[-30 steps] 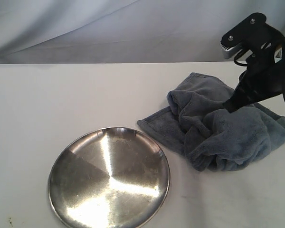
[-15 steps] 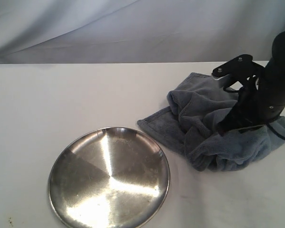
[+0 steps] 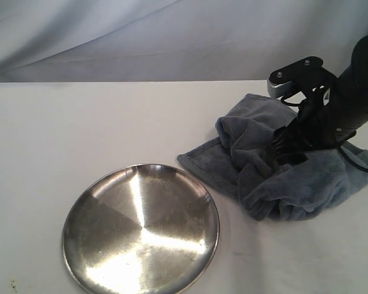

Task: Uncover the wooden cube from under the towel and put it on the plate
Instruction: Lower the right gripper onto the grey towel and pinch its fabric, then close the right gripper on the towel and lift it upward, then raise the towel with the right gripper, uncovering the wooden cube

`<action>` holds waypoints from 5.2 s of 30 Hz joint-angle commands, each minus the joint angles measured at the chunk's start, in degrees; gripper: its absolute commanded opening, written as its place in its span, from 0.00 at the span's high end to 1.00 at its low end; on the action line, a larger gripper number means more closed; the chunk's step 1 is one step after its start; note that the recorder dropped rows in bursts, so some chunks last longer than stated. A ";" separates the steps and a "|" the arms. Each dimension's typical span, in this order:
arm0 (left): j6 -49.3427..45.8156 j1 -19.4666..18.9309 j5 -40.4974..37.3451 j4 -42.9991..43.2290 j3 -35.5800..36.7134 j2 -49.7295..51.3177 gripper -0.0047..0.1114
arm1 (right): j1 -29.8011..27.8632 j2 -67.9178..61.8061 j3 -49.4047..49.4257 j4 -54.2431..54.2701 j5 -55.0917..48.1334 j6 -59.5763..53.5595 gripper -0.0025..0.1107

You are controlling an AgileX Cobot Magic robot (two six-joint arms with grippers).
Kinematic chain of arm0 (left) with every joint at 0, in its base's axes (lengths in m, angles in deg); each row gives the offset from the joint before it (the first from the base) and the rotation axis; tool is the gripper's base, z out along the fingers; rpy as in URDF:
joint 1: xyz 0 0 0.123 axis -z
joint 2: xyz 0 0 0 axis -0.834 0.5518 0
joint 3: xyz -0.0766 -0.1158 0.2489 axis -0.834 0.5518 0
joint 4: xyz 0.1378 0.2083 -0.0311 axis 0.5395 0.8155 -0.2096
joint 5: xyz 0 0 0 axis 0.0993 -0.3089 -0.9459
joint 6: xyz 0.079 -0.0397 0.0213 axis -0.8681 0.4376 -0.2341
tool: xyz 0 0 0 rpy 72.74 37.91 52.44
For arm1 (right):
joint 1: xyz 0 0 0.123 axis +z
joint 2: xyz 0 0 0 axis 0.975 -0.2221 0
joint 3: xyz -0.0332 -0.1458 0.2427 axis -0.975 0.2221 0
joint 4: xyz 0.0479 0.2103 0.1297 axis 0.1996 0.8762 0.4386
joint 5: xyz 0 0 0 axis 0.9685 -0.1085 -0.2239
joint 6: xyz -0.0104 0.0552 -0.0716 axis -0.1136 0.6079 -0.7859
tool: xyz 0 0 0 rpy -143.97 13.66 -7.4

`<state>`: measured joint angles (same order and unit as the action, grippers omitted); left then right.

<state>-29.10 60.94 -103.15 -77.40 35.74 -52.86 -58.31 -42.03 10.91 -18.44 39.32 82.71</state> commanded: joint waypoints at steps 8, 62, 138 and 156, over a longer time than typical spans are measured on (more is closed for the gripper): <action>-0.18 0.17 0.47 -0.37 0.21 -0.19 0.96 | 0.07 0.19 -0.28 0.74 -0.46 -0.58 0.08; -0.18 0.17 0.47 -0.37 0.21 -0.19 0.96 | 0.07 -5.00 2.23 6.57 -1.98 -6.36 0.91; -0.18 0.17 0.47 -0.37 0.21 -0.19 0.96 | 0.07 47.02 1.93 7.72 6.68 -7.80 0.98; -0.18 0.17 0.47 -0.37 0.21 -0.19 0.96 | 0.07 47.02 1.93 9.48 12.31 -7.80 0.98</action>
<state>-29.10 60.94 -103.15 -77.40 35.74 -52.86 -58.31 4.44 13.24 -9.50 47.28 75.23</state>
